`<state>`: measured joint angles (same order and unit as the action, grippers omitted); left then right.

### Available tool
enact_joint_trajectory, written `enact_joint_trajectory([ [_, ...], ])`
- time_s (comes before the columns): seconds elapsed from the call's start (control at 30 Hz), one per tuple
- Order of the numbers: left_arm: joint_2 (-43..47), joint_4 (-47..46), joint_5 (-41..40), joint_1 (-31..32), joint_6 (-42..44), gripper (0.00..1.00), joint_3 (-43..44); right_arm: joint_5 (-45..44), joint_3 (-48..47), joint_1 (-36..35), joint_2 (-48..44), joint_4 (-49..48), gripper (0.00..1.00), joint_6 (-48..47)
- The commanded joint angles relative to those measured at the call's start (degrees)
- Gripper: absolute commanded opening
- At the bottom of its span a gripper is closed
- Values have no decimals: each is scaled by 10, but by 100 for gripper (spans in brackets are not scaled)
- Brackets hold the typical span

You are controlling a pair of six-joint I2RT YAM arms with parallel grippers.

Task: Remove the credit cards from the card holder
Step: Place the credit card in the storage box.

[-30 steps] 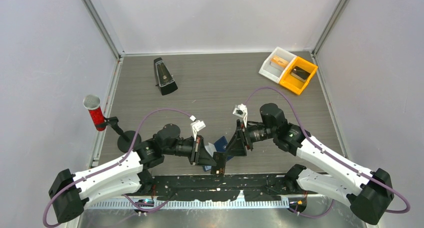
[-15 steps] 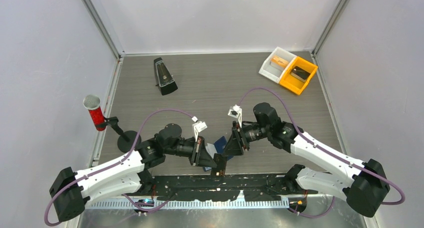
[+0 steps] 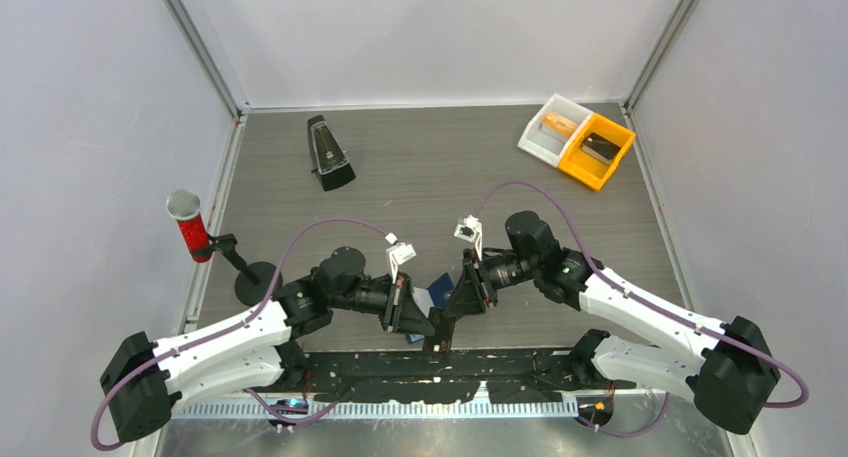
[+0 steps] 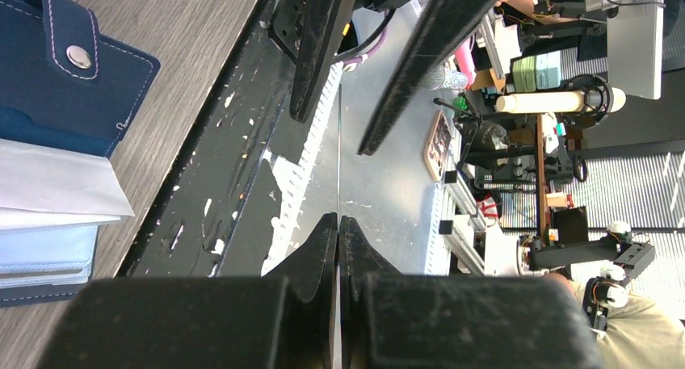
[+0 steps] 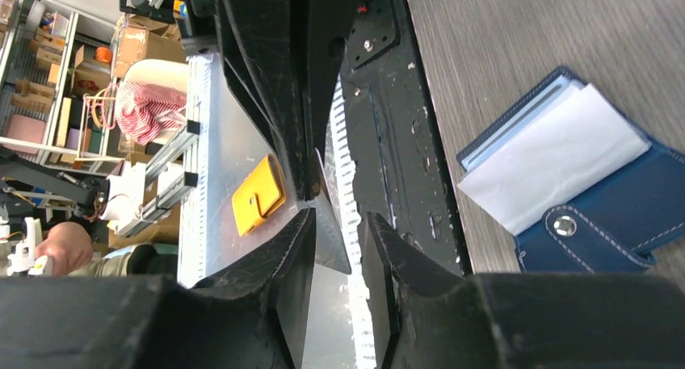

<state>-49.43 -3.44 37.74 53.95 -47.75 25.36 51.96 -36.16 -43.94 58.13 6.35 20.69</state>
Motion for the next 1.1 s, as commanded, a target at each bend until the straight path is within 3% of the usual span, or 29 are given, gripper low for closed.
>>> enact_joint_trajectory([
  [0.0,2,-28,18,2,2,0,26,11,11,-4,-9,-43,35,13],
  [0.13,-2,-28,18,2,3,0,26,11,14,-4,-11,-45,24,13],
  [0.2,-4,-25,15,2,3,0,26,7,15,-4,-17,-48,8,14],
  [0.3,-3,-1,-1,2,10,6,32,-13,15,-4,-33,-51,5,19],
  [0.5,17,134,-74,2,52,51,78,-55,12,1,-54,-50,5,28],
  [0.6,31,172,-100,2,65,89,104,-73,9,16,-60,-36,5,29],
  [0.63,34,193,-115,2,74,97,115,-77,6,22,-62,-32,5,29],
  [0.8,40,326,-226,1,131,99,182,-127,-4,78,-84,-15,5,43],
  [1.07,34,445,-307,2,186,99,252,-273,-30,147,-78,-15,5,69],
])
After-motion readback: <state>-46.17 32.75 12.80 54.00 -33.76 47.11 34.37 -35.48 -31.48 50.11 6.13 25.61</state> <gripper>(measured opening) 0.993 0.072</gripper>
